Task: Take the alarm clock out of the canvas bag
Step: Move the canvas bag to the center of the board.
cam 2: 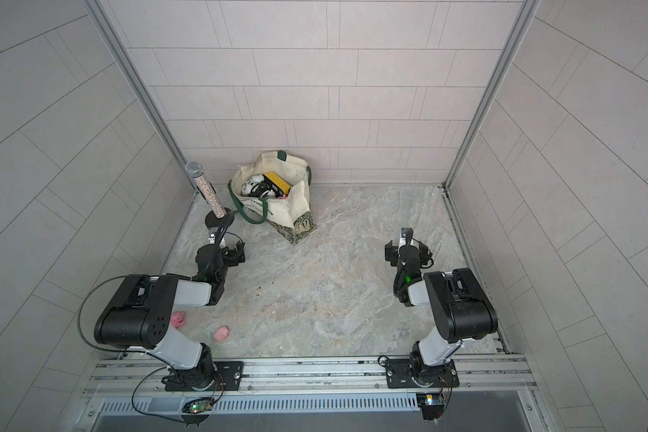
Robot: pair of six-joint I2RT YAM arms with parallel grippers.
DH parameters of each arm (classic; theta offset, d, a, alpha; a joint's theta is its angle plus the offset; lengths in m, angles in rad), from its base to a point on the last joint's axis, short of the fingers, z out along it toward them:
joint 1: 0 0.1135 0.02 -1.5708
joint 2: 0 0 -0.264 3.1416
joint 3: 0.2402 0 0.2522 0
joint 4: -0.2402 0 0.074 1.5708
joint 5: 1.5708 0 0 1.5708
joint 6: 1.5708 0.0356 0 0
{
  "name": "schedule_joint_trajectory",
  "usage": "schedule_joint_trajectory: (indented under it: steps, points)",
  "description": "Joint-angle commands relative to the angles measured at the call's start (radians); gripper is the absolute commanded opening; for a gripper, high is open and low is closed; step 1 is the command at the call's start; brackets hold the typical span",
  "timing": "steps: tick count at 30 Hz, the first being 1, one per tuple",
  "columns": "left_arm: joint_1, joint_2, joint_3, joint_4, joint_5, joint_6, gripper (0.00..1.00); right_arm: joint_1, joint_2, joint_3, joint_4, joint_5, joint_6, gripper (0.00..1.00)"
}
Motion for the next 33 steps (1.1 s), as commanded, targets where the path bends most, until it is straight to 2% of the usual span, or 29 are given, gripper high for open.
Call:
schedule_joint_trajectory:
  steps: [1,9,13,16,18,21,24,27,29,31,33]
  points:
    - [0.002,0.005,0.017,0.004,0.004,0.009,1.0,0.001,-0.015,-0.003,0.006,0.014,-0.007,1.0]
    - [-0.004,-0.025,-0.02,0.052,-0.007,0.01,1.0,0.001,-0.024,-0.042,0.071,-0.02,-0.015,1.0]
    - [-0.039,-0.163,-0.063,0.025,-0.176,-0.001,1.0,0.003,-0.072,-0.087,0.121,-0.003,-0.016,1.0]
    - [-0.127,-0.307,-0.063,-0.072,-0.379,0.011,1.0,0.004,-0.199,-0.04,-0.076,0.065,0.003,1.0]
    - [-0.155,-0.398,-0.041,-0.184,-0.492,-0.11,1.0,0.003,-0.294,0.038,-0.284,0.111,0.046,1.0]
    - [-0.157,-0.523,0.047,-0.441,-0.499,-0.3,1.0,-0.028,-0.406,0.175,-0.588,0.144,0.23,1.0]
    - [-0.16,-0.572,0.21,-0.744,-0.487,-0.48,1.0,-0.053,-0.467,0.317,-0.832,0.046,0.421,1.0]
    - [-0.16,-0.553,0.371,-0.924,-0.356,-0.516,1.0,-0.059,-0.485,0.437,-0.994,-0.143,0.511,1.0]
    - [-0.161,-0.528,0.452,-0.951,-0.228,-0.504,0.99,-0.059,-0.486,0.475,-0.997,-0.327,0.519,1.0]
    - [-0.16,-0.509,0.535,-1.017,-0.137,-0.557,0.99,-0.056,-0.477,0.474,-0.919,-0.524,0.536,1.0]
    - [-0.159,-0.486,0.62,-1.109,-0.077,-0.617,0.98,-0.053,-0.464,0.487,-0.901,-0.641,0.557,1.0]
